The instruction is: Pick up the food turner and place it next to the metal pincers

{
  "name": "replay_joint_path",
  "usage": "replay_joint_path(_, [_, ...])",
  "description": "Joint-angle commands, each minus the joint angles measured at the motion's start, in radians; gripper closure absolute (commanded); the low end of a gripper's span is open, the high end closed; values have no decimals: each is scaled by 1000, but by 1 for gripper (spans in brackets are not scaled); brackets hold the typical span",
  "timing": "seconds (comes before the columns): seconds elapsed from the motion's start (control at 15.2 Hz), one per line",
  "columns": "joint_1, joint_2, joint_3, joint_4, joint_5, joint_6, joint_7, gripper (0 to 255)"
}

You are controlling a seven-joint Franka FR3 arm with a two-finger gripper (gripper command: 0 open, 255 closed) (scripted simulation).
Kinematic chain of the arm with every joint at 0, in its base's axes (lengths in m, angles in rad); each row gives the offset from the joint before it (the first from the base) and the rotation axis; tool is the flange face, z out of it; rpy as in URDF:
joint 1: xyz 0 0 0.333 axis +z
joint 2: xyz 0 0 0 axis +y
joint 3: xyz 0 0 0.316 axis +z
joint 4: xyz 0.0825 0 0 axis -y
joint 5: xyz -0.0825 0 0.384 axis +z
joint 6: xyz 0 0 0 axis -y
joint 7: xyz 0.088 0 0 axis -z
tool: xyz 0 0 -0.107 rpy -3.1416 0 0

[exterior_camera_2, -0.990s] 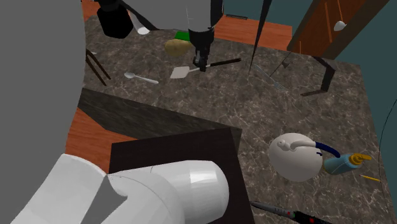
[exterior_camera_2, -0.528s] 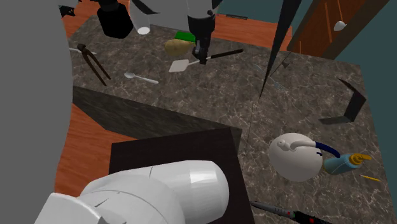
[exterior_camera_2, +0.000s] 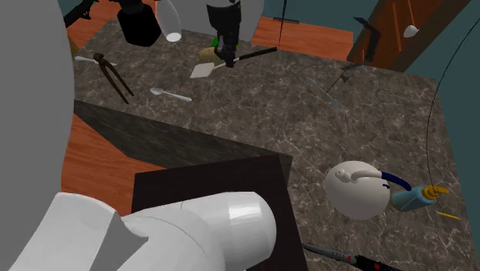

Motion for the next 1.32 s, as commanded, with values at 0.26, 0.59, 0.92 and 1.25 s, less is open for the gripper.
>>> replay_joint_path(0.26, [69,110,78,117,50,-19,114,255])
replay_joint_path(0.59, [118,222,130,244,80,-41,197,255])
replay_joint_path(0.92, [162,347,174,400,98,-77,275,255])
replay_joint_path(1.25, [204,487,208,590,108,-131,346,255])
